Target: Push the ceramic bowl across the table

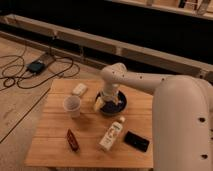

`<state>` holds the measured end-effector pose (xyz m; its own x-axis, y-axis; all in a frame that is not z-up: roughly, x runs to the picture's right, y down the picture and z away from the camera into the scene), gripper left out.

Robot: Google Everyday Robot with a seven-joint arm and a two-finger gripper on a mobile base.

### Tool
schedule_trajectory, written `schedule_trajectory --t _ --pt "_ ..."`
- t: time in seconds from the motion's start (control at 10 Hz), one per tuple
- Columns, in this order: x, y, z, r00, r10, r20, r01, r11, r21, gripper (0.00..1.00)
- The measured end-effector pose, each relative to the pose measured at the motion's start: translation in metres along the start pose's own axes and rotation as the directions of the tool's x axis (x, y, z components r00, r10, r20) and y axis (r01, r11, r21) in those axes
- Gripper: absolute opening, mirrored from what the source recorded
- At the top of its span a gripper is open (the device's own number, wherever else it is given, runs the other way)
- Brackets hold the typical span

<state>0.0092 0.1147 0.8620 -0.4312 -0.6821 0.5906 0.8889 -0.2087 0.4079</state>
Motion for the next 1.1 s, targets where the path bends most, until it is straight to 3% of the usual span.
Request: schedule_trajectory --t 0.5,1.1 --pt "0.0 0.0 0.0 1.0 0.001 0.0 -0.001 1.0 0.002 0.8" --pt "-0.019 -0.043 0.034 0.995 -0.041 0.09 0.037 0.999 0.037 0.8"
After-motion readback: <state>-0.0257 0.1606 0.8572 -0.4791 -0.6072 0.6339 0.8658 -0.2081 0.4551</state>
